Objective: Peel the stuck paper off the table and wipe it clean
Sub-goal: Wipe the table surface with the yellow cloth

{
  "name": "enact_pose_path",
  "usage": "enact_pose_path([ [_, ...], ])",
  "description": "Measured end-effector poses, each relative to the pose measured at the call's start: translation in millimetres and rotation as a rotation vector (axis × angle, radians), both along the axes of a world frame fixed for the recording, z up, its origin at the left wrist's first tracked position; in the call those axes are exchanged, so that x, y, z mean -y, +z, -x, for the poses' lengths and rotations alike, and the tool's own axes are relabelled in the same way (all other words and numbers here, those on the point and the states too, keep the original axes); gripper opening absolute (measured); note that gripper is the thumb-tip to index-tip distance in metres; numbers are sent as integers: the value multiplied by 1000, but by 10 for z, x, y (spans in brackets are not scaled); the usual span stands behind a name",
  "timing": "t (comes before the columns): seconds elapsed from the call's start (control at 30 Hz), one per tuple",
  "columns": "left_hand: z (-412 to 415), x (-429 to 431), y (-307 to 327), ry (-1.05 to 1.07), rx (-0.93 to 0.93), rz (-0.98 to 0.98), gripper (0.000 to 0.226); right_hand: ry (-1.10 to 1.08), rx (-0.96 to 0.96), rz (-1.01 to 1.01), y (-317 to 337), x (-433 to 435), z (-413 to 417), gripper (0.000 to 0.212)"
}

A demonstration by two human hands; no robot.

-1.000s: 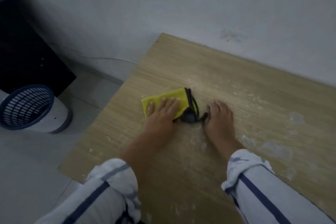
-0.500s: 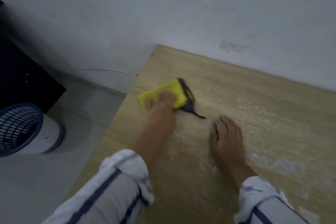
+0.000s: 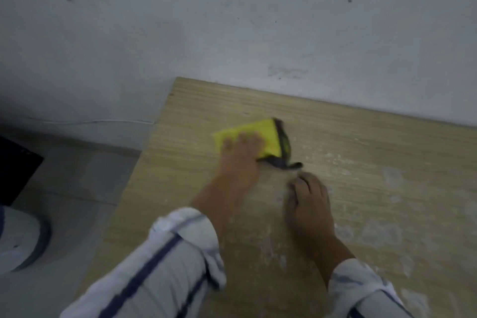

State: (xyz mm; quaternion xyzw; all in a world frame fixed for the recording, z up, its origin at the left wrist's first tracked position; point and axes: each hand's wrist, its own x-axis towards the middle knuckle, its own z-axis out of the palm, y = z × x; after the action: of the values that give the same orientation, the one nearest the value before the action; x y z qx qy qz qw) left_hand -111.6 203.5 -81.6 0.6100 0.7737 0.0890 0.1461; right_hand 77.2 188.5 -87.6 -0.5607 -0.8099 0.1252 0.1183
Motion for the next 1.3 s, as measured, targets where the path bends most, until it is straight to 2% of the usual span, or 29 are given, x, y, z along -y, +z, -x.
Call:
enact_pose_path([
  [0.1,817,-62,107,666,99,-58,54,17,-7,-22,-23,-7,4,36],
  [0.17,1007,-55,218,919,121,-109,53,20,-9,-32,-31,-20,2,38],
  [0.2,933,-100,272,915,136,-162,51,22,-10,-36,-30,-21,2,38],
  [0.23,794,-148,328,821,184,-210,49,23,-13,-38,-30,-17,1,39],
  [0.27,606,-206,307,634,195,-218,50,24,-19,-43,-29,-13,1,40],
  [0.33,244,-236,188,244,143,-104,56,14,-22,-52,-14,-12,4,42],
  [0.37,207,-234,101,179,78,-40,58,7,-22,-52,-7,-14,6,43],
  [0.4,293,-235,39,240,52,-23,58,8,-28,-44,-8,-17,7,44],
  [0.5,706,-101,73,728,67,-28,53,32,-47,-16,-11,-33,-4,43],
  [0.53,784,-51,111,817,88,11,50,35,-63,-6,-4,-34,0,43],
  [0.6,706,-7,206,751,128,92,49,-16,-150,58,71,-53,68,42],
  [0.67,384,6,260,484,229,66,58,-62,-302,93,209,-99,213,36],
  [0.73,95,97,269,295,419,-42,59,-12,-409,7,343,-144,416,33],
  [0.8,21,287,255,342,569,-218,47,79,-425,-60,434,-209,616,36],
  [0.87,75,488,148,466,429,-273,51,208,-326,10,452,-265,797,41],
  [0.93,111,613,9,504,183,-171,54,293,-139,181,374,-336,936,51],
  [1.03,61,575,-46,513,102,-72,55,329,93,217,201,-407,1001,63],
  [1.17,-9,435,-26,474,40,-24,61,275,34,134,163,-519,857,46],
  [1.3,-203,321,-24,373,14,-4,61,-33,43,113,212,-762,277,43],
])
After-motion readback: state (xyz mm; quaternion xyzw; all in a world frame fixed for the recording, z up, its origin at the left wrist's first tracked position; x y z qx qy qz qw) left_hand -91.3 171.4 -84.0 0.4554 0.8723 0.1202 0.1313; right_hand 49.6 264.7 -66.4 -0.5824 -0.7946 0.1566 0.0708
